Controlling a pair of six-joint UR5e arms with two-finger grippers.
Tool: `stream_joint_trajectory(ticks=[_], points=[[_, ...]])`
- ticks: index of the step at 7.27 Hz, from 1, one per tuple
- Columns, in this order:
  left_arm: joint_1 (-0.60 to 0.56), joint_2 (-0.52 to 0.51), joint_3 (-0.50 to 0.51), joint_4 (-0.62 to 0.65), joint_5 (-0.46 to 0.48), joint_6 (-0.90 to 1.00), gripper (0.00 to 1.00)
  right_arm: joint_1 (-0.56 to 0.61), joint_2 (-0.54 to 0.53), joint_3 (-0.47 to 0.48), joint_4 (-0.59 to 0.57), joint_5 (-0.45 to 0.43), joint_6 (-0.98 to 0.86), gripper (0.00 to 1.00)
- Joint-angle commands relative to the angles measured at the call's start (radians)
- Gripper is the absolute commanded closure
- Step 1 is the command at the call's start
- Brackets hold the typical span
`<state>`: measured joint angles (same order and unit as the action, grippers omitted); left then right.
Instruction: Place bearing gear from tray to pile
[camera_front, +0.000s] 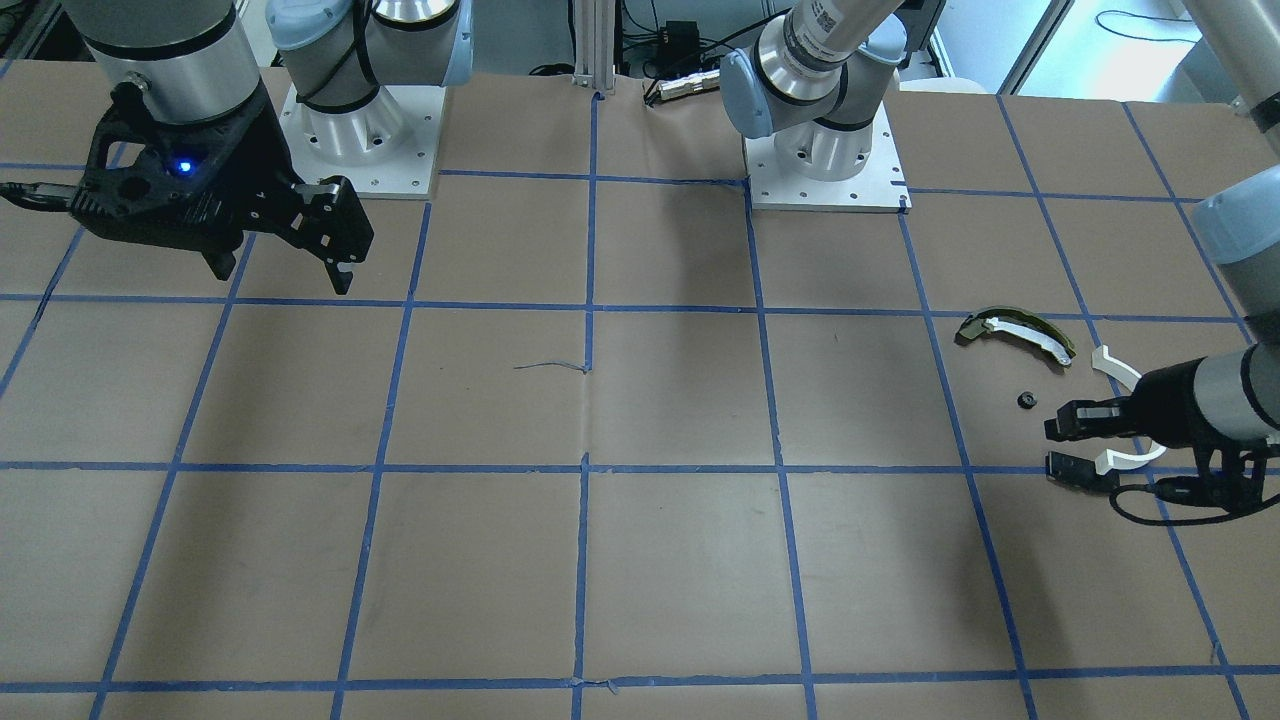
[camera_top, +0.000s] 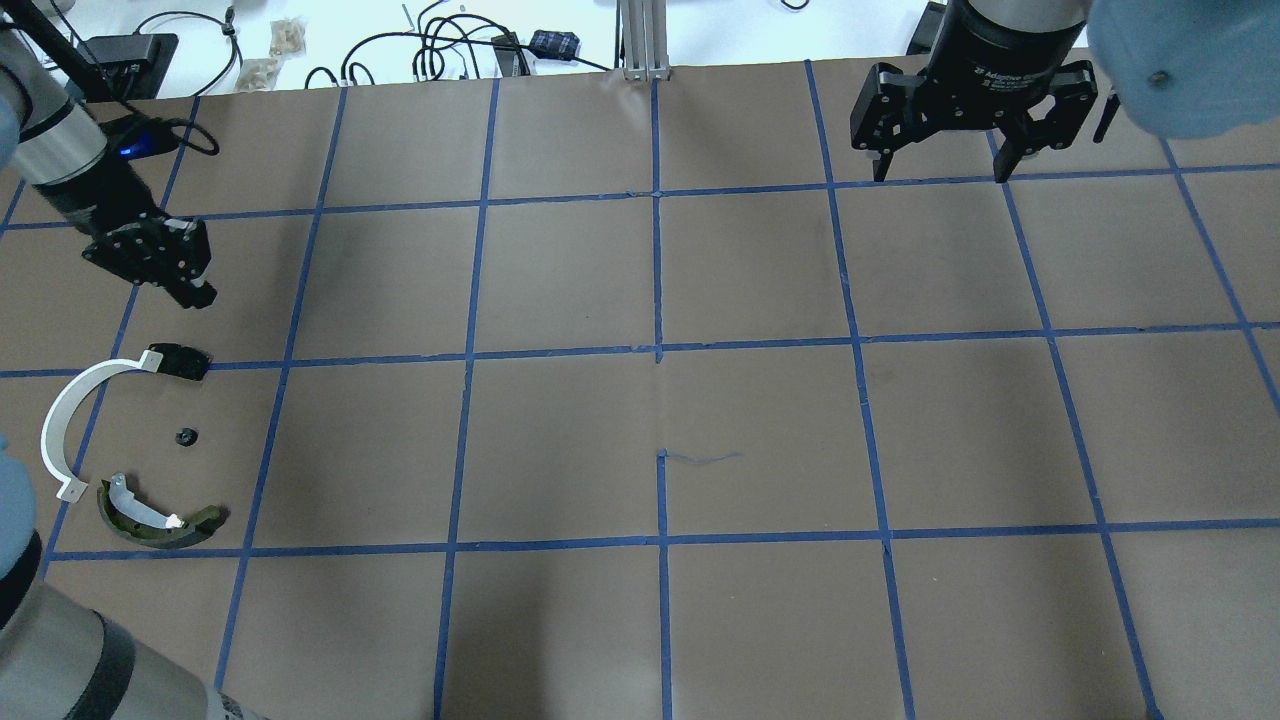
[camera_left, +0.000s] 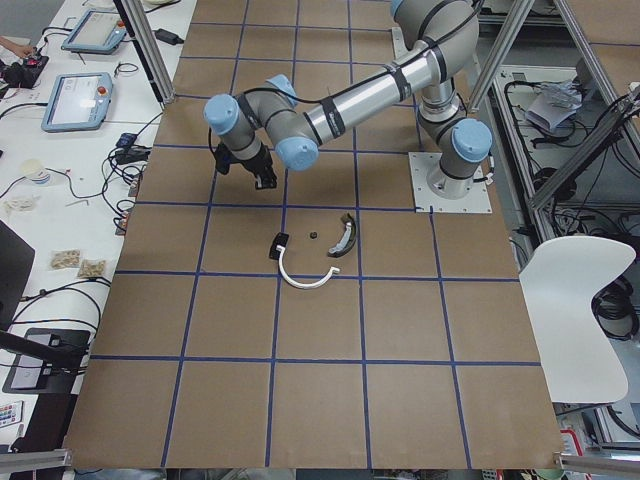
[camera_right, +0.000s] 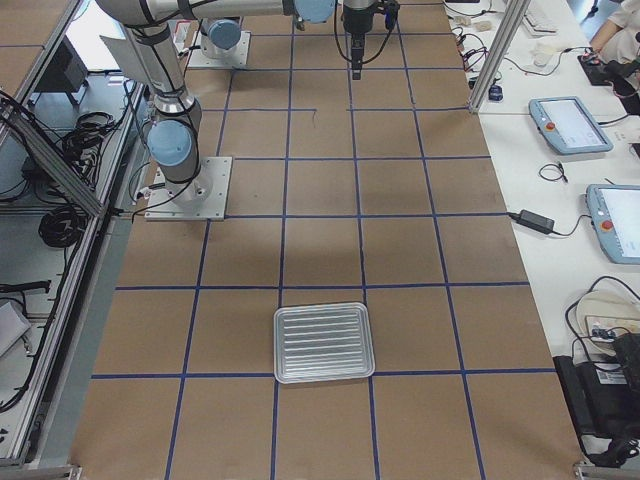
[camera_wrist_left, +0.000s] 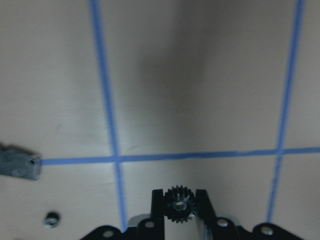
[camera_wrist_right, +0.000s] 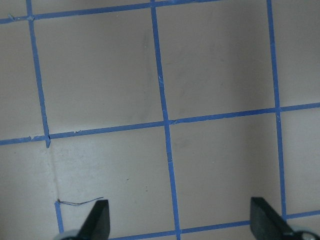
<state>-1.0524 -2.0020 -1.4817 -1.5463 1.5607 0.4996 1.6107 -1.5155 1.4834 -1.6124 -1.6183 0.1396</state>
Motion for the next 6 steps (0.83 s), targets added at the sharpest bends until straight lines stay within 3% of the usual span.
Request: stream_joint_trajectory(ticks=[1,4,6], points=[[0.109,0.000,-0.099,0.090,0.010,0.094,1.00,0.000,0.000,0.000,0.000,0.000,0.000,0.00],[0.167,0.006,-0.306,0.389,0.067,0.160,1.00,0.000,0.000,0.002,-0.001,0.000,0.000,0.00],[0.169,0.012,-0.350,0.408,0.067,0.165,1.00,0.000,0.000,0.002,0.000,0.000,0.000,0.00]])
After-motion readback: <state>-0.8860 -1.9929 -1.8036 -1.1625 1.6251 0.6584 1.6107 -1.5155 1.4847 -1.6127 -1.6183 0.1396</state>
